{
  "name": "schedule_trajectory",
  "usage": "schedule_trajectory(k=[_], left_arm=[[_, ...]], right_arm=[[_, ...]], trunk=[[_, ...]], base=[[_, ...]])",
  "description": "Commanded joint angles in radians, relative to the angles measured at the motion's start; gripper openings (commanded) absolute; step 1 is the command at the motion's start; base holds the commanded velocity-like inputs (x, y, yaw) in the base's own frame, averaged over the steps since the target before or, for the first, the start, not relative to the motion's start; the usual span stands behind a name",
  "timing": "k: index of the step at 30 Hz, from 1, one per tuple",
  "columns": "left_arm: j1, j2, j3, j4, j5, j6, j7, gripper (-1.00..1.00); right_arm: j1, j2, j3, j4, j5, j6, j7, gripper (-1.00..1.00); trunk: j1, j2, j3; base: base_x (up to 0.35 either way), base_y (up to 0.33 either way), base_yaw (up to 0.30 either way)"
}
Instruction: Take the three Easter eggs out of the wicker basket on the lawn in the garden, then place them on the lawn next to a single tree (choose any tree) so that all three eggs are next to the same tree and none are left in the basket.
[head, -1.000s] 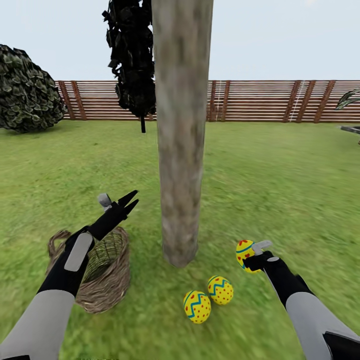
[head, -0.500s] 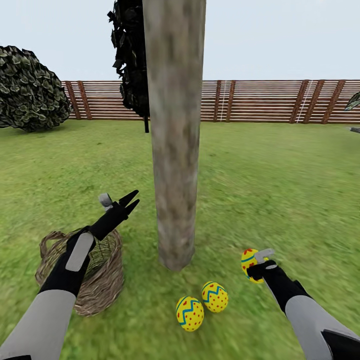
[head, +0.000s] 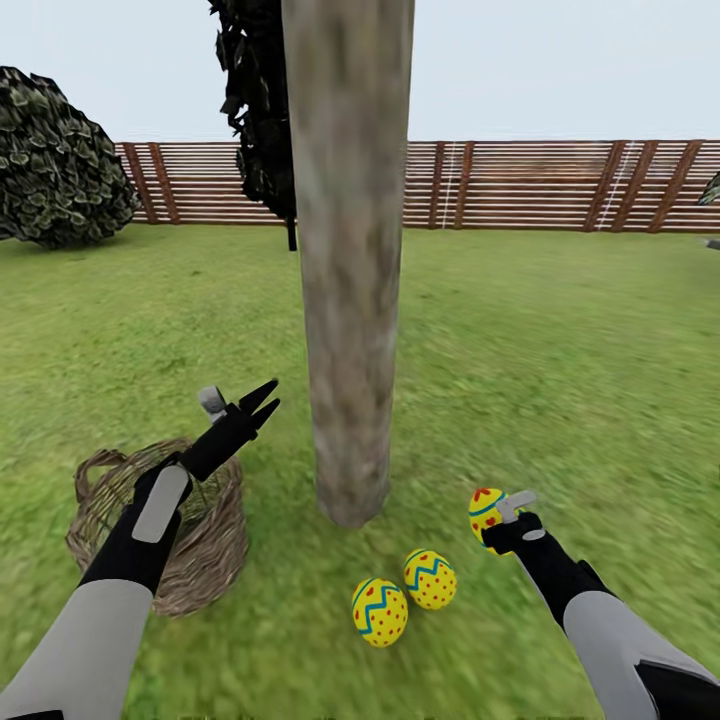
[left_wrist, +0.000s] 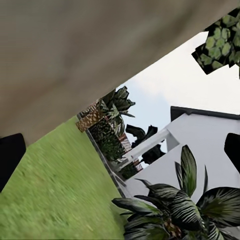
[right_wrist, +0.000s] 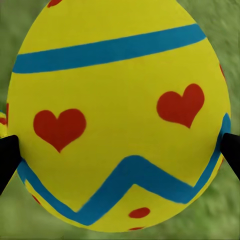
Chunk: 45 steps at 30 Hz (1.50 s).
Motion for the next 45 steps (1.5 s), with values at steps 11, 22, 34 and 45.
schedule_trajectory(k=[11, 22, 34, 45], left_arm=[[-0.001, 0.000, -0.022, -0.003, 0.005, 0.007, 0.000, 1.00], [-0.001, -0.082, -0.124, 0.000, -0.004, 0.007, 0.012, 1.00], [0.030, -0.124, -0.170, 0.001, -0.002, -0.030, -0.004, 1.00], [0.030, -0.166, -0.273, -0.001, -0.002, -0.118, 0.006, 1.00]], right_arm=[[0.001, 0.002, -0.007, -0.003, 0.010, 0.005, 0.007, -1.00], [0.001, 0.004, -0.006, 0.004, 0.011, 0.005, 0.007, -1.00], [0.007, 0.014, -0.004, 0.040, 0.004, -0.032, 0.008, -1.00], [0.008, 0.018, -0.004, 0.040, 0.004, -0.049, -0.024, -1.00]], trunk=[[0.001, -0.001, -0.009], [0.001, -0.001, -0.009], [0.001, -0.001, -0.009], [0.001, -0.001, -0.009]], base=[[0.000, -0.058, 0.006], [0.097, -0.296, 0.258], [-0.040, -0.087, 0.066], [-0.259, -0.119, 0.129]])
